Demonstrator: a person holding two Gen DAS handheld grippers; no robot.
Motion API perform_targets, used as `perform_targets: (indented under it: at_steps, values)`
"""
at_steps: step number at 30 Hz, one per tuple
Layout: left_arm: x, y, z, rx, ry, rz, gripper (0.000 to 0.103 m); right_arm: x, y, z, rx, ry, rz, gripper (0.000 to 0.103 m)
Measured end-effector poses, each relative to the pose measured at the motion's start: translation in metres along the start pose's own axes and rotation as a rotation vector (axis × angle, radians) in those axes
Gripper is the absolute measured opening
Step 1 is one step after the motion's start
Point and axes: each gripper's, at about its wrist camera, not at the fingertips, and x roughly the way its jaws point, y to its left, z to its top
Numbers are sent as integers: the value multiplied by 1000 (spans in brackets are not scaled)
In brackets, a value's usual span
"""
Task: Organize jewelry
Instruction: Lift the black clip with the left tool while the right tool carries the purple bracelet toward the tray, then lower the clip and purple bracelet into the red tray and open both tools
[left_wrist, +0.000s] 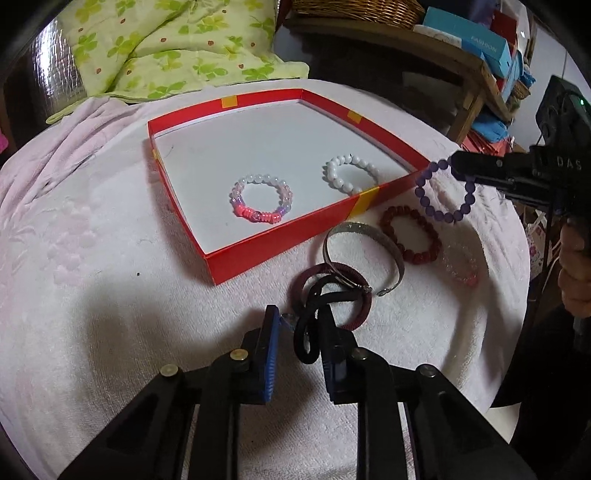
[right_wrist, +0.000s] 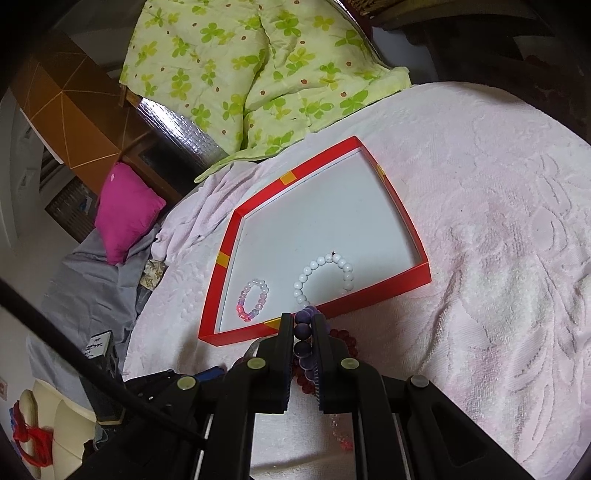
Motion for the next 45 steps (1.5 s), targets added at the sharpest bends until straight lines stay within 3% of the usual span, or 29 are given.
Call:
perform_targets:
  at_steps: [4, 17, 24, 31, 38, 39, 41, 43, 45]
  values:
    - [-6, 1, 2, -23, -16, -16, 9, 1, 1, -1, -4, 0, -3, 10]
    - [-39, 29, 14, -208, -151, -122, 8, -1, 6, 1, -32, -31, -18, 10]
    - [-45, 37, 43, -287, -254, -150, 8, 1, 14, 22, -36, -110, 13, 10]
    - [-17, 42, 88, -359, -334, -96, 8, 31, 25, 55, -9, -127, 94, 10]
    - [27, 52, 113, -432, -296, 18, 8, 94, 24, 81, 4, -57, 69, 10]
    - [29, 52, 115, -436, -292, 24, 9, 104, 21, 86, 13, -44, 63, 11]
    - [34, 53, 118, -441, -275, 26, 22, 112, 16, 91, 20, -47, 28, 13]
    - [32, 54, 116, -445, -267, 53, 58, 113, 7, 96, 37, -71, -16, 14]
    - [25, 52, 114, -431, -277, 89, 60, 108, -4, 100, 71, -100, -32, 14]
